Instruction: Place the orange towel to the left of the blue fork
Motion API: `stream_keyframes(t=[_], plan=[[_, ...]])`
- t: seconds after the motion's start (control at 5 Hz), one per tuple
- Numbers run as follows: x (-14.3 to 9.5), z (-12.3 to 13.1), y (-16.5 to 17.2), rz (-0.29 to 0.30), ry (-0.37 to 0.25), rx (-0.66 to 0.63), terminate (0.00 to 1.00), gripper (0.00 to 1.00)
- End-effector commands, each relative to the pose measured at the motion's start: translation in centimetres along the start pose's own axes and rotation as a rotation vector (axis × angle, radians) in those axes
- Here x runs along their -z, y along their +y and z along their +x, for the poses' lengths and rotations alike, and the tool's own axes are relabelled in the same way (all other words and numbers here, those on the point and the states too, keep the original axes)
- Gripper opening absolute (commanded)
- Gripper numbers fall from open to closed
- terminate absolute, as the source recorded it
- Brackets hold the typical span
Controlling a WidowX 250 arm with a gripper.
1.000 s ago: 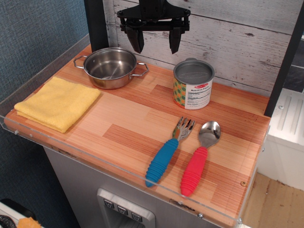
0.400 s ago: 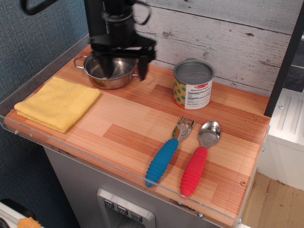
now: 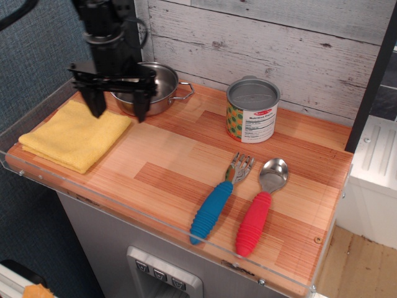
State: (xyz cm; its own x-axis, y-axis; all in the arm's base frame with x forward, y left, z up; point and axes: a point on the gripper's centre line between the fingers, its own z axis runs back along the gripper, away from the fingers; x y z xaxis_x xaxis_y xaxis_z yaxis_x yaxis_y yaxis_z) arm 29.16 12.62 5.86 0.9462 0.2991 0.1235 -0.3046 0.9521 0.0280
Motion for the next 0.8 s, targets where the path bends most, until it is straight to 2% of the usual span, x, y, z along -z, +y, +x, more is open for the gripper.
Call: stream_keyframes(t=[0.0,0.2,0.4,0.6], plan=[[-0.2,-0.2,3.7,0.014,-0.053,0.117,0.0,0.0],[1.1,0.1,5.1,-0.001,-0.073,0.124,0.0,0.0],[2.0,0.6,5.7,0.03,-0.088,0.146,0.0,0.0],[3.0,0.5,5.6,0.038,-0.069,0.165,0.0,0.0]])
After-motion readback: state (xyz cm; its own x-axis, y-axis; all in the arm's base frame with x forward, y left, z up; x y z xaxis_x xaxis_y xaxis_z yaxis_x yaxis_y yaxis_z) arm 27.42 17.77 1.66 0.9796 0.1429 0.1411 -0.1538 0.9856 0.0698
